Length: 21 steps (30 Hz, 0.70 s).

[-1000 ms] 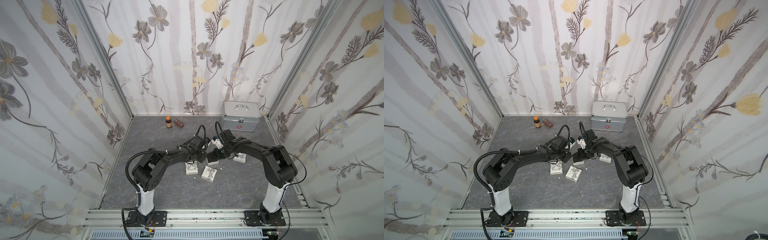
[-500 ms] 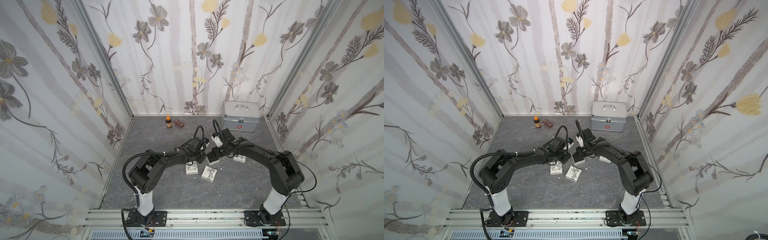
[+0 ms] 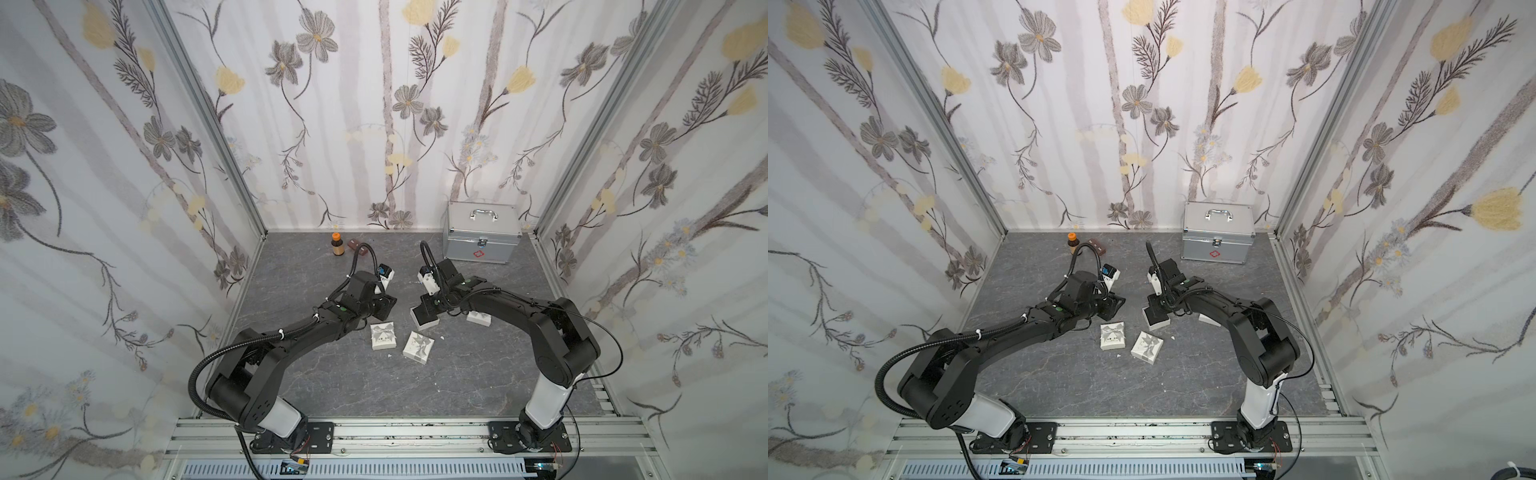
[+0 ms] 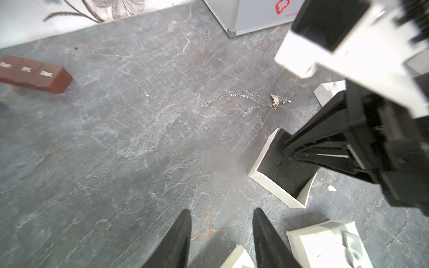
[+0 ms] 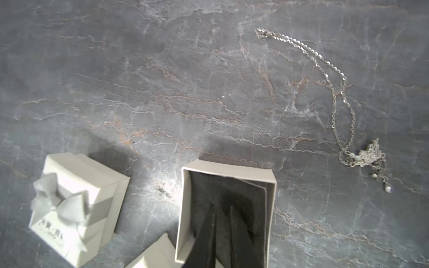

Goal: Take the necklace out of the lift-off lid jewelry box
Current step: Place the inner lining in the jewelry box.

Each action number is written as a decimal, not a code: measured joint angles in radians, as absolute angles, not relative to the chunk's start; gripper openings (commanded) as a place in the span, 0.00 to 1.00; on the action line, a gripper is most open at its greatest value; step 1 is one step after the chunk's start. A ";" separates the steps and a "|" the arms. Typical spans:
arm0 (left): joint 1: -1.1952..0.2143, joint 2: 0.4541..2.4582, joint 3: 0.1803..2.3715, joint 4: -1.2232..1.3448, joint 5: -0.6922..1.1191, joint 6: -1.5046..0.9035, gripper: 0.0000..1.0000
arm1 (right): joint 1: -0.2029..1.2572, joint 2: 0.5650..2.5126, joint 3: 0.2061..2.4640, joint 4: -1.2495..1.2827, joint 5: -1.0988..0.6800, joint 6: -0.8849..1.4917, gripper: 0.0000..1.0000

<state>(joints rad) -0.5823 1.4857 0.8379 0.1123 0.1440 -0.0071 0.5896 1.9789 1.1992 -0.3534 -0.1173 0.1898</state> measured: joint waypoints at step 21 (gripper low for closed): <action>-0.500 1.203 0.682 0.168 0.161 -0.034 0.61 | 0.643 2.049 1.258 -0.366 0.010 0.208 0.12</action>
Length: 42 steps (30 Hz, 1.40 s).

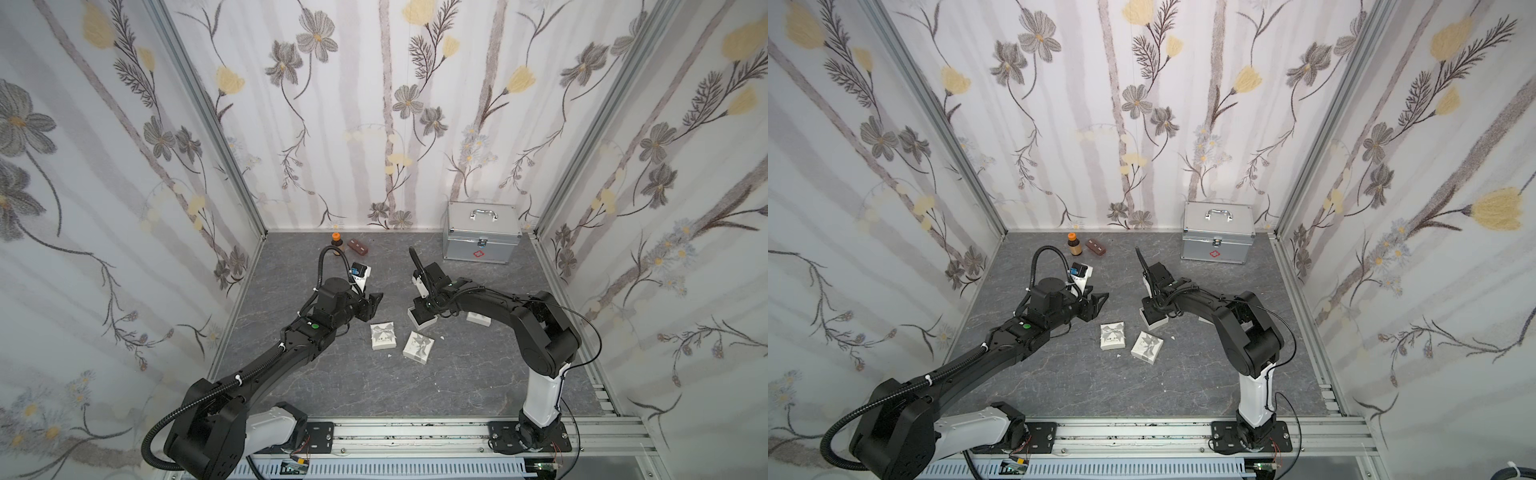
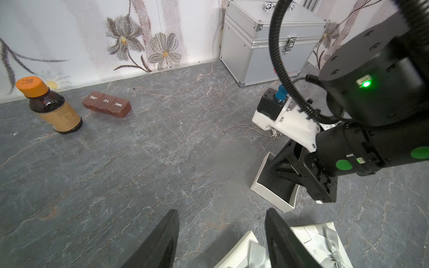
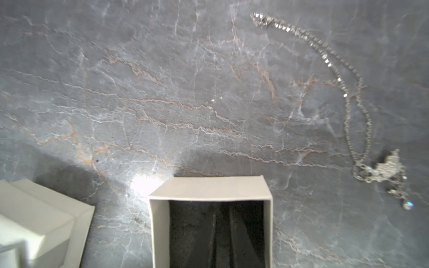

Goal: Take the necklace out of the lift-off lid jewelry box
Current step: Place the inner lining in the jewelry box.

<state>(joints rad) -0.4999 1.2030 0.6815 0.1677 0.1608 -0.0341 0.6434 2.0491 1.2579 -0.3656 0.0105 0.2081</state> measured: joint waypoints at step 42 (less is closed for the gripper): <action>-0.489 1.209 0.661 0.190 0.186 -0.044 0.62 | 0.534 1.849 1.169 -0.397 -0.059 0.224 0.63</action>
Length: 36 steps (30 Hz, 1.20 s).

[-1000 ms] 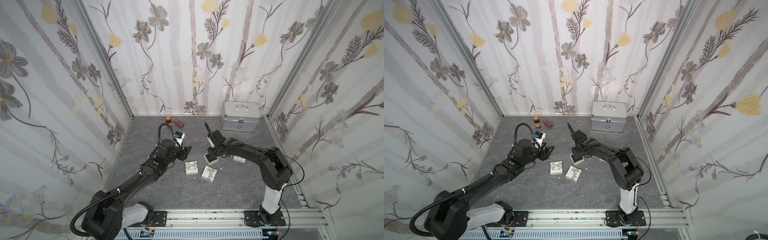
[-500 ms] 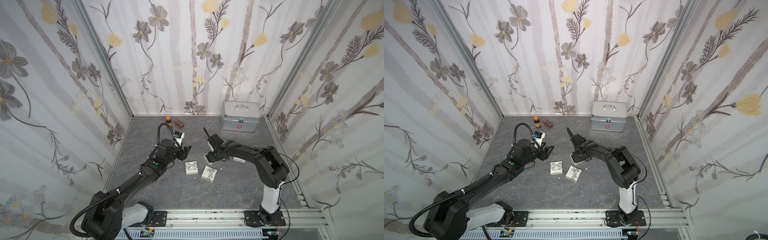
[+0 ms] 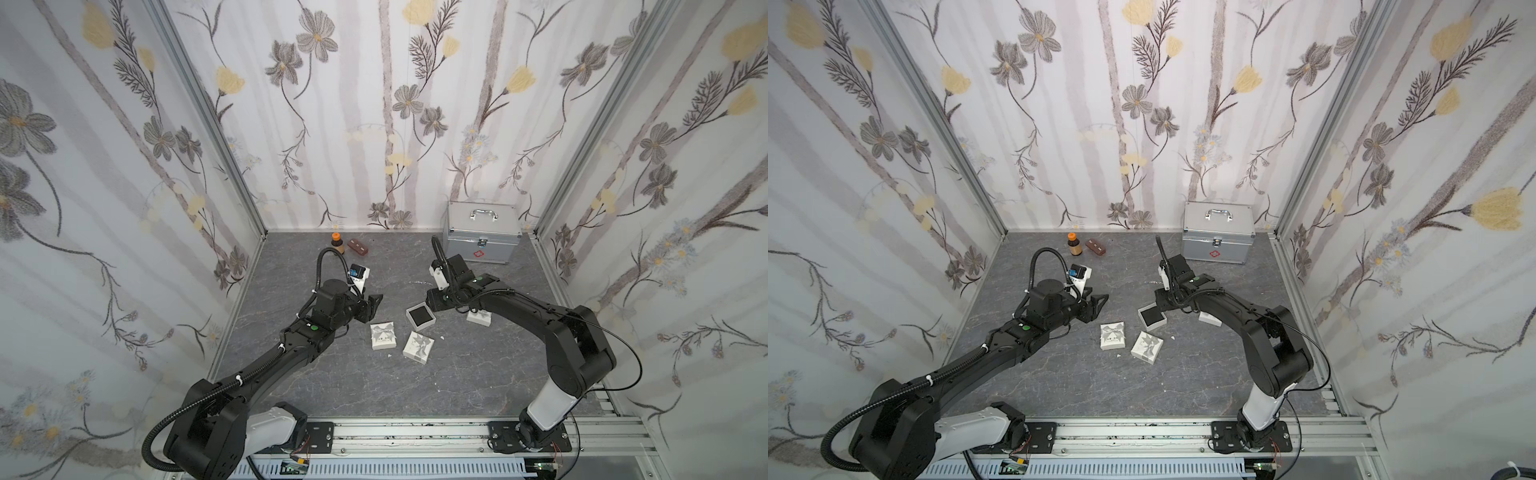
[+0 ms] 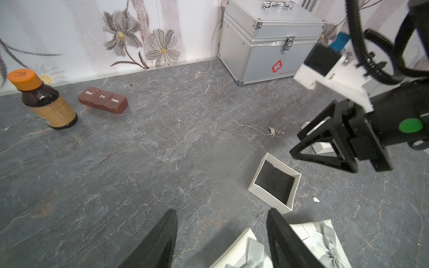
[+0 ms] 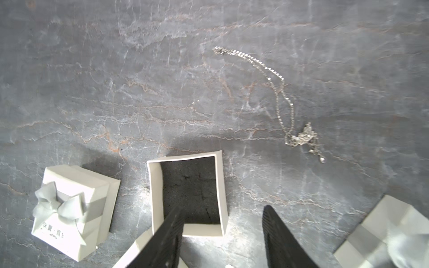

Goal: Take the necklace out of the lift-off lid jewelry box
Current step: Place the inner lining in the jewelry box, then pick up the lid from the center of the board.

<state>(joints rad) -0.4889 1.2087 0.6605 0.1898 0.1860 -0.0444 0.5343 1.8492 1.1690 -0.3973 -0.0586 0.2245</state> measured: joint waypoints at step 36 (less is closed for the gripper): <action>-0.490 1.324 0.682 0.189 0.318 0.046 0.63 | 0.313 1.859 0.980 -0.371 0.237 0.479 0.94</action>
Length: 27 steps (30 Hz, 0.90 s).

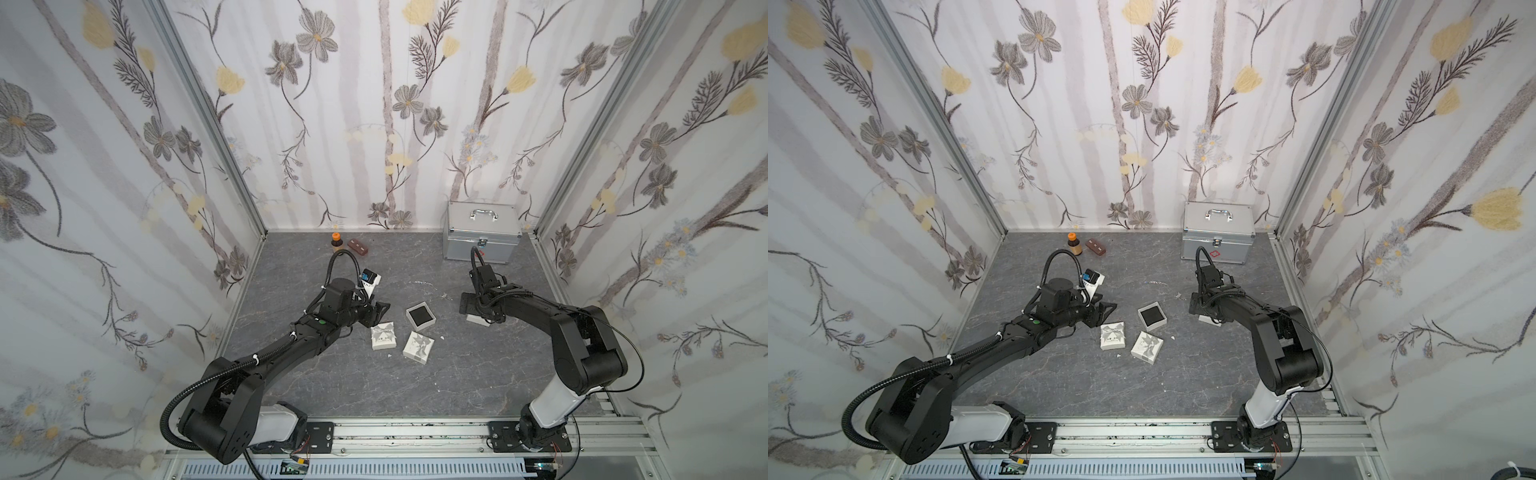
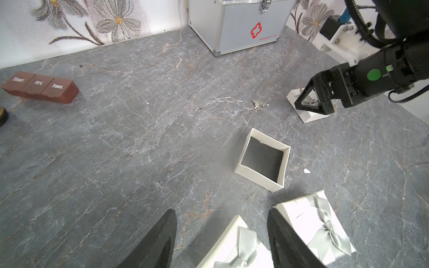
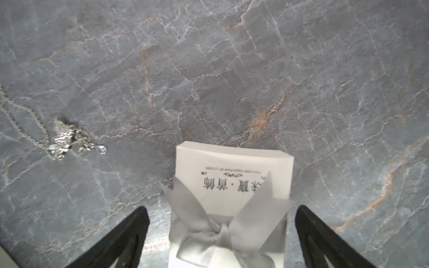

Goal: Take the necklace out of the lift-off lid jewelry box
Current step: Pick up the lid from the center of the board.

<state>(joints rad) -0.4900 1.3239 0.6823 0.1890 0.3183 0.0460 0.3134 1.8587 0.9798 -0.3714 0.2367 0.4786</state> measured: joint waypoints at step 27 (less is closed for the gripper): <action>-0.556 1.475 0.781 0.142 0.354 0.053 0.61 | 0.308 1.850 1.015 -0.368 0.142 0.368 0.73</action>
